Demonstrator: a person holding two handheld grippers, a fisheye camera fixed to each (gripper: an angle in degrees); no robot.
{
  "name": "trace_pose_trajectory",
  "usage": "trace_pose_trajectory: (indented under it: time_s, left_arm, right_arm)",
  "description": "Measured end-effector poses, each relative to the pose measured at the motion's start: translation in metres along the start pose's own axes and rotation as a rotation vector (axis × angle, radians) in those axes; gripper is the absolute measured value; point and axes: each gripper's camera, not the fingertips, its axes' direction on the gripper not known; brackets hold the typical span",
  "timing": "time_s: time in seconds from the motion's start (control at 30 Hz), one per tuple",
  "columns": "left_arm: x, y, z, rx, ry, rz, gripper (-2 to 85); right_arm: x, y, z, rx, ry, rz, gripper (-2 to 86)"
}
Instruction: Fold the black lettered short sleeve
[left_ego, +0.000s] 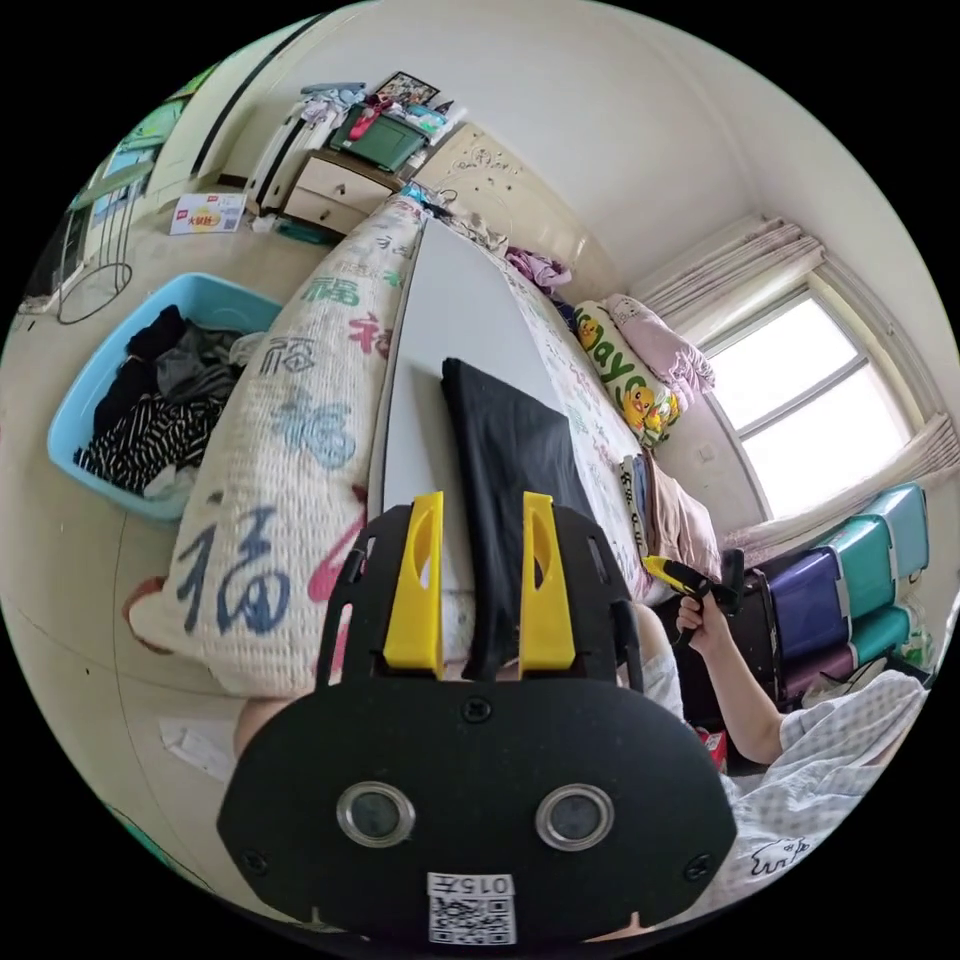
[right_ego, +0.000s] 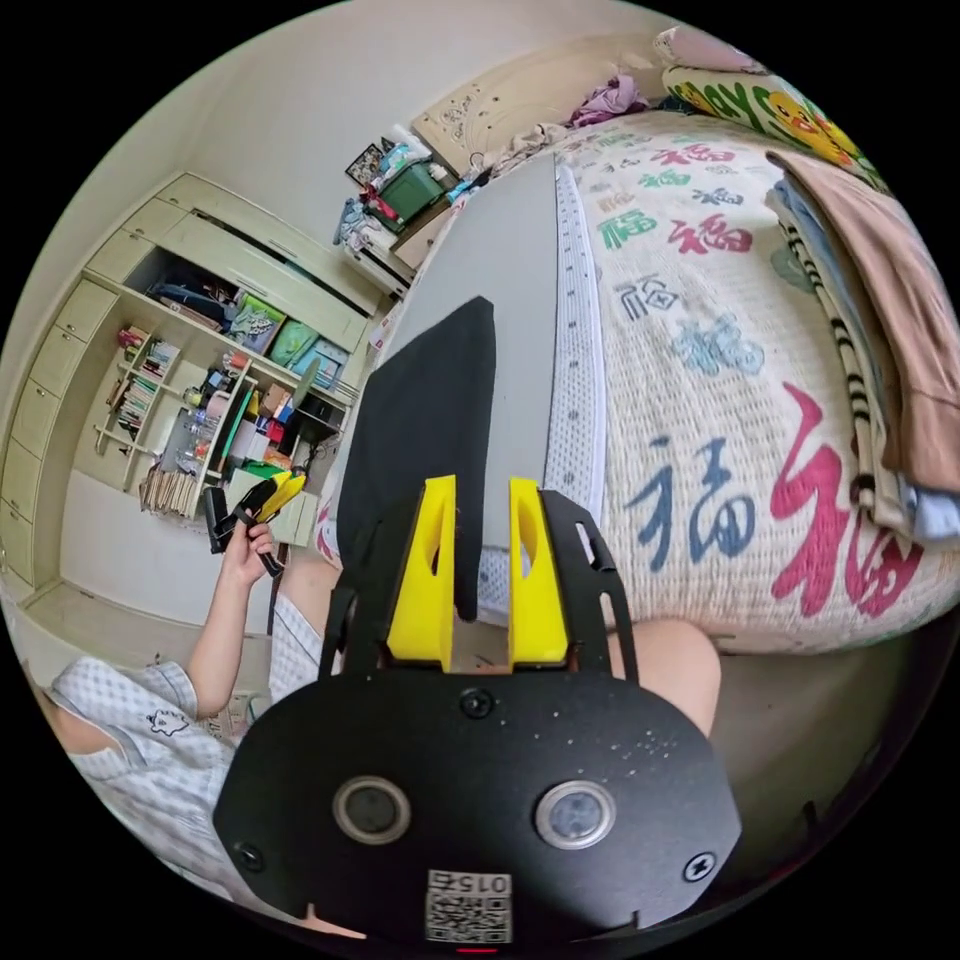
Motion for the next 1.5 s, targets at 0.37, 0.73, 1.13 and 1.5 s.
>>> trace_pose_trajectory:
  time_s: [0.37,0.73,1.13,1.5]
  left_arm:
    - [-0.016,-0.128,0.100,-0.079,0.022,0.014,14.8]
    - [-0.019,-0.146,0.143,-0.163,0.085,0.009,17.5]
    - [0.007,-0.114,0.111,-0.130,0.135,-0.063,6.4]
    - [0.227,-0.023,-0.078,0.122,0.236,0.458,6.2]
  right_arm:
    - [0.026,-0.168,0.123,-0.060,0.017,-0.086,15.2]
    - [0.084,-0.205,0.176,-0.090,-0.027,-0.004,14.0]
    - [0.043,-0.133,0.112,0.013,0.156,-0.185,3.7]
    - [-0.004,0.065,-0.147,0.372,0.037,-0.422,3.1]
